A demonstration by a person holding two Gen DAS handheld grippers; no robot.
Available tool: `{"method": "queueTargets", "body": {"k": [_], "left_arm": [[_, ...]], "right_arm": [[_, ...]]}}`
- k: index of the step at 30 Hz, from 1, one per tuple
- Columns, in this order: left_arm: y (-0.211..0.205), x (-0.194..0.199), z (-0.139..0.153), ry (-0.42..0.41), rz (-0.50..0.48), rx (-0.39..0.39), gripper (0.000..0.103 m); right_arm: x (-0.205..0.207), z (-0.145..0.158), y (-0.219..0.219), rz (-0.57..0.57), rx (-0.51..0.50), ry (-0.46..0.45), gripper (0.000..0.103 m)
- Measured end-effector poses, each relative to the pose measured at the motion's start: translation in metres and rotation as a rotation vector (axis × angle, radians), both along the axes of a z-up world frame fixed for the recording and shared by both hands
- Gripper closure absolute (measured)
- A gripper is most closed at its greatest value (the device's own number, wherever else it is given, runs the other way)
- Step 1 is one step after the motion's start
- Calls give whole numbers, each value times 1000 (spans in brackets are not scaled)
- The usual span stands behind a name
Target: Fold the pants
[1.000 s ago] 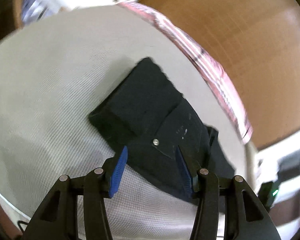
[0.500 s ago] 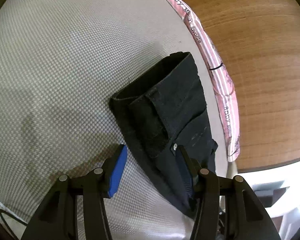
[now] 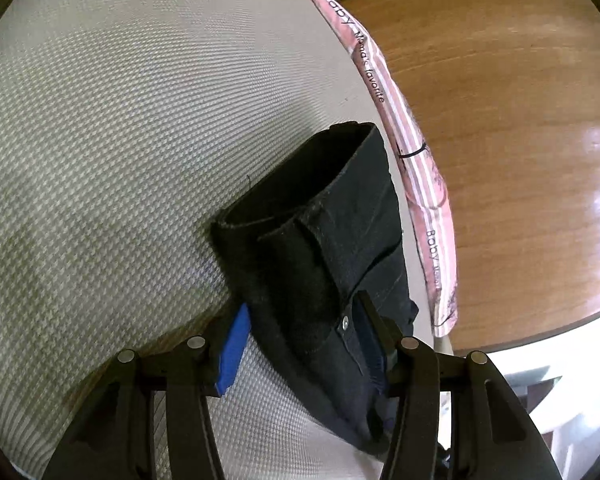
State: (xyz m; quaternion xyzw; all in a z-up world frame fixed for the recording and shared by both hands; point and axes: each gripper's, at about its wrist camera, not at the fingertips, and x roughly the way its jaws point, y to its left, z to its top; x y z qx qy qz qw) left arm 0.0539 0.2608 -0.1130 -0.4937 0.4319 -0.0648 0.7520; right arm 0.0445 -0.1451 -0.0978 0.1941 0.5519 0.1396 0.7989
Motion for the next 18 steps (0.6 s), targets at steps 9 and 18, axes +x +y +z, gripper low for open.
{"method": "queueTargets", "body": {"k": [9,18], "left_arm": [[7,2,-2,5,26,-43,52],[4,14,2,37,49,-47,52]], "right_arm": [[-2,-3,0,1,-2,7,41],[-2,-4,1,8,-14,1,41]]}}
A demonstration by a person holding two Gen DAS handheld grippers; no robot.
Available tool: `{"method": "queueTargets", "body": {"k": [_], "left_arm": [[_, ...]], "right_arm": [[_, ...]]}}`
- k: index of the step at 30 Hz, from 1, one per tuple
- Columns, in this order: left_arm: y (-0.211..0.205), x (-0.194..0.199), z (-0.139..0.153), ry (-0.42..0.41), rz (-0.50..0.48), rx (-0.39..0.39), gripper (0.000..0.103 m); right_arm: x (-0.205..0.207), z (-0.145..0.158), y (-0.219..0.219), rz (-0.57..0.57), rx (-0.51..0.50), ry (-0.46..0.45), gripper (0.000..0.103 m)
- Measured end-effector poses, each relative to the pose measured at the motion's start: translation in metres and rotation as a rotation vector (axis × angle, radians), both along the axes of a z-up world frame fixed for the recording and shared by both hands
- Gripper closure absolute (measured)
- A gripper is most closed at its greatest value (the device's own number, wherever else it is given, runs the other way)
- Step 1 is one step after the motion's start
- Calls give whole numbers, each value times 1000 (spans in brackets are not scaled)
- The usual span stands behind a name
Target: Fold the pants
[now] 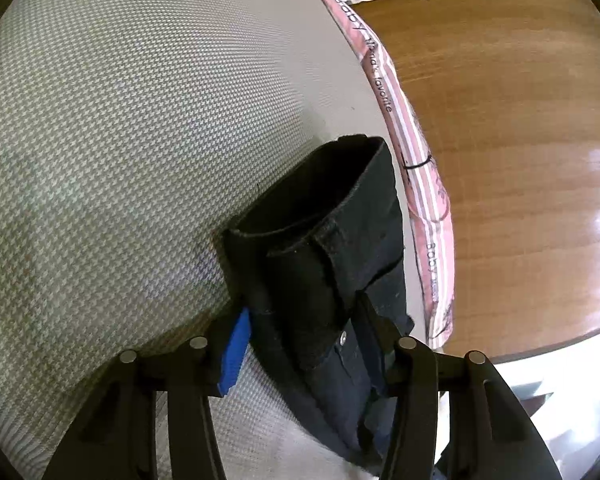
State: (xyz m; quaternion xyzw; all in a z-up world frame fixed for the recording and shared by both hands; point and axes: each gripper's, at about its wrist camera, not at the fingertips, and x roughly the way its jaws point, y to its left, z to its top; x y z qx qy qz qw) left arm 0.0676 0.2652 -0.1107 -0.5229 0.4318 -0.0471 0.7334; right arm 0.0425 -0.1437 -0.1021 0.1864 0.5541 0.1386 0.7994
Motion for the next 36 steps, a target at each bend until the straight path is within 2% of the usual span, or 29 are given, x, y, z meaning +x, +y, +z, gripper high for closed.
{"method": "queueTargets", "body": {"k": [3,7,11,19,24,29,33,36], "left_arm": [[2,0,0,8,18,-18,52],[-6,-4,9,-19,-15,84,58],[-2,-4,7,-3,-8,49,58],[0,1,9,24,-31,41,57],[3,7,8,19,-7,1,48],[-7,7,17,-14,-13,75,48],[-11,9,21,1,-27,137,71],[-17,9,33,-14,-28,174,76]], "right_arm": [[-3,0,3,6,-11,-3,40],[-4,1,4,3,-6,-3,39],[-5,1,6,9,-15,-5,38],[-1,1,3,10,-2,0,38],[0,-2,4,14,2,-7,35],[-1,-2,7,19,-3,-12,34],[-1,-3,5,9,13,-8,34],[0,-1,4,3,19,-2,34]]}}
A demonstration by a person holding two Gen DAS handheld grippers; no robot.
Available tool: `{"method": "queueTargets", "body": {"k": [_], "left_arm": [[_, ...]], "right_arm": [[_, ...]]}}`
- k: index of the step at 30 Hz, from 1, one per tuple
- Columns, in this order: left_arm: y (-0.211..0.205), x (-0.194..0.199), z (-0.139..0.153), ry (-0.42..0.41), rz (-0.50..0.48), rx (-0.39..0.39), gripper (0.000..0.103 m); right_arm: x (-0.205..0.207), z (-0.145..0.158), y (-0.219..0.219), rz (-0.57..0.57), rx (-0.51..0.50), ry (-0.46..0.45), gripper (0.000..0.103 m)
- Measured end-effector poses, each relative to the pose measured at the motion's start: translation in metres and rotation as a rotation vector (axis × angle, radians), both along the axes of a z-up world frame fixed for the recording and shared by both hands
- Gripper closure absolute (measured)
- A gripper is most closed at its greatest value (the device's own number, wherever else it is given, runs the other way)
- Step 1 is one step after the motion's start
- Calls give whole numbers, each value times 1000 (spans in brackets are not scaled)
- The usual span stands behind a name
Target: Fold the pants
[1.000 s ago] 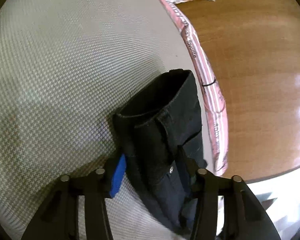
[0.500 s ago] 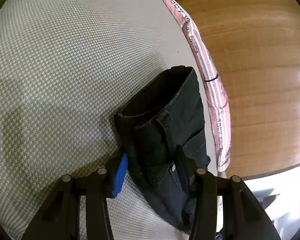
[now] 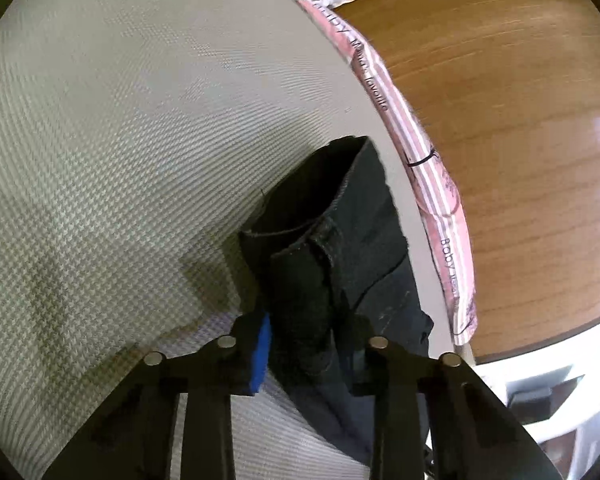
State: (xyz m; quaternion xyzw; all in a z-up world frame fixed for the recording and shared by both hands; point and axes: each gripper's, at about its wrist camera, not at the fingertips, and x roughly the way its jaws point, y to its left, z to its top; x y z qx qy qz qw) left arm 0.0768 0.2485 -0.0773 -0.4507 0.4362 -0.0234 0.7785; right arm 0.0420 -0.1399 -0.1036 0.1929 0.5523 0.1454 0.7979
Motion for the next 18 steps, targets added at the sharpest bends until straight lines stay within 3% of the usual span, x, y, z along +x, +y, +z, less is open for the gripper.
{"method": "queueTargets", "body": {"k": [3,8,11,18], "left_arm": [[-16,4,31,-32,-38,106,79],[-66,15,95,-170,-169,258,81],[-109,20,122,-254,-275,301,82],[-214,26,133,-331,-518,366,82]], "right_arm": [[0,5,-11,-28,9,-11,34],[-2,26,-43,-111,26,-65,34],[-5,38,-70,-179,54,-92,34],[-18,58,-133,-315,93,-145,34]]}}
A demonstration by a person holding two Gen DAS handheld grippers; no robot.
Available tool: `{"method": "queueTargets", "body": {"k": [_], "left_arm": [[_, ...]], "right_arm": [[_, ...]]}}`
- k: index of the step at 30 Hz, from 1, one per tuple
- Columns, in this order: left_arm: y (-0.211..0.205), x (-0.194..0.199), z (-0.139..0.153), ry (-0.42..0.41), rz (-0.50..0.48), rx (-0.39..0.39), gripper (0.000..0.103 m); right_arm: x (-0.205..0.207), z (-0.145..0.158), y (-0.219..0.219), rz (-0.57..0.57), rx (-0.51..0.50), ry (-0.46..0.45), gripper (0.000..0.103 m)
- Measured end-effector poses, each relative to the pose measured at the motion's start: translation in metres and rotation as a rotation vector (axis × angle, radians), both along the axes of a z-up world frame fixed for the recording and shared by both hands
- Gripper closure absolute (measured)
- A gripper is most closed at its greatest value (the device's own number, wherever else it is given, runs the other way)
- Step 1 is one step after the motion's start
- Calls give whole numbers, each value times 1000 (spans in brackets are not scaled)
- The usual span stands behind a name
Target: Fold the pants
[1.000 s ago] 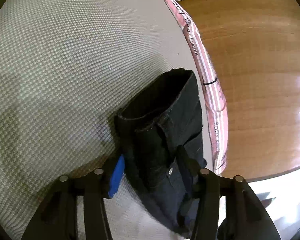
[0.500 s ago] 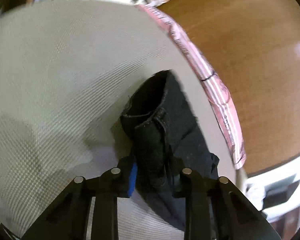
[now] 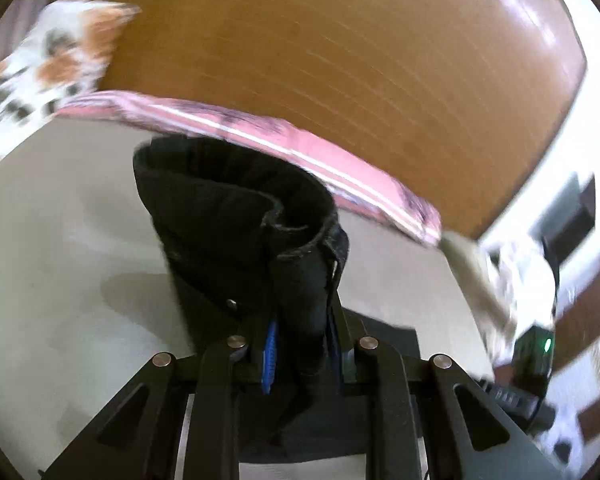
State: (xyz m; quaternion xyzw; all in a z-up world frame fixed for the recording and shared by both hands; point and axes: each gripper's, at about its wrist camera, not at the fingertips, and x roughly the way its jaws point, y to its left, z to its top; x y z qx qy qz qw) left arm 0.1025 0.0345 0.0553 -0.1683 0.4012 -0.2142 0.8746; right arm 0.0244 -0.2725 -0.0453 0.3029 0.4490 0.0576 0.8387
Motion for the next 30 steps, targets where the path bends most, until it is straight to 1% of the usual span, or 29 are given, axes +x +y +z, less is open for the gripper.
{"method": "queueTargets", "body": {"k": [2,5,7,9,11,12,13,15,17,18,21,23,25,27,30], "left_arm": [[-30,2,-8,9,-64,21,82],[-71,-6,-21,21,-169,61,82],[-100,-13,-37,52,-259,85,82],[-123,-21,-54,82,-320,133,82],[-149,-31,-79,120,-383,214,82],[-161,-35,-94,140,-407,268,82],[-170,-38,-106,144,-420,314,82],[-179,-46,-116,110,-439,376,80],[-186,-51,-113,78,-462,418,77],[-187,-52,-111,79,-477,417,72],[-181,-57,-100,88,-502,379,65],[-171,-61,-89,89,-535,310,64],[-156,-61,-75,66,-531,249,62],[-138,-60,-65,39,-486,220,54],[-112,-45,-60,25,-371,238,51]], "right_arm": [[-3,2,-12,-24,9,-2,34],[-7,1,-31,-55,28,-1,34],[-10,-4,-42,-71,49,9,34],[-15,-8,-49,-83,64,17,34],[-16,-14,-56,-93,88,29,34],[-17,-18,-60,-98,103,36,34],[-18,-20,-63,-100,112,41,34],[-18,-25,-65,-96,130,54,34],[-20,-32,-66,-79,153,69,34],[-18,-35,-65,-65,157,75,34],[-9,-42,-63,-27,173,92,32],[-1,-48,-59,16,192,103,32],[9,-54,-56,51,204,111,32],[16,-61,-54,72,216,127,32],[27,-73,-52,97,238,141,33]]}}
